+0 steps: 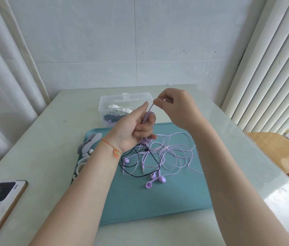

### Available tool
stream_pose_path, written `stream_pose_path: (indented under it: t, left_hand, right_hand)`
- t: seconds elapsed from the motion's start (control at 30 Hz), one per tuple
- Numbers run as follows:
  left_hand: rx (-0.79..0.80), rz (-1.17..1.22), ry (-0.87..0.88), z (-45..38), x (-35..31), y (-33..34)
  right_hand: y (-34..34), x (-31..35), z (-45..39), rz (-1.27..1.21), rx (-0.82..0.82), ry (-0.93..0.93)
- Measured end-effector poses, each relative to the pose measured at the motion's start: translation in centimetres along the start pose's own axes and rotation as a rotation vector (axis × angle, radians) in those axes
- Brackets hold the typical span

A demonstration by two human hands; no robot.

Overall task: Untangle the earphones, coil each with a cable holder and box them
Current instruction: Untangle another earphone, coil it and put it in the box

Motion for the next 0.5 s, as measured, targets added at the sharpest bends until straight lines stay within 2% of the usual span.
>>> stream_pose_path:
  t: [0.13,0.3,0.4,0.5]
  left_hand:
    - [0.086,0.350,0.105,0.6,-1.4,0.5]
    - [0.004,0.644,0.180,0.5,-1.9,-1.4]
    - [-0.063,0.741,0.209,0.1,-1.5,-2.2]
    - [-0.128,0.740,0.216,0.0,-1.4,-2.8]
  right_hand:
    - [1.8,-0.5,0.1,-0.041,0.122,0.036]
    - [4.4,-0.5,1.1,-0.052,0.341,0.100]
    - [5.0,-0.8,1.2,-0.051,0.384,0.138]
    - [5.4,-1.0,1.6,-0.098,0.456,0.176]
Point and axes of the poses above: each hand's wrist, its own z-axis away from the middle knuckle, its own y-axis out of the palm, x = y × z, the point moved 5 cm from there along -z, towards the middle knuckle, and after that the axes turned 3 degrees about -z, right-handed, at the moved point
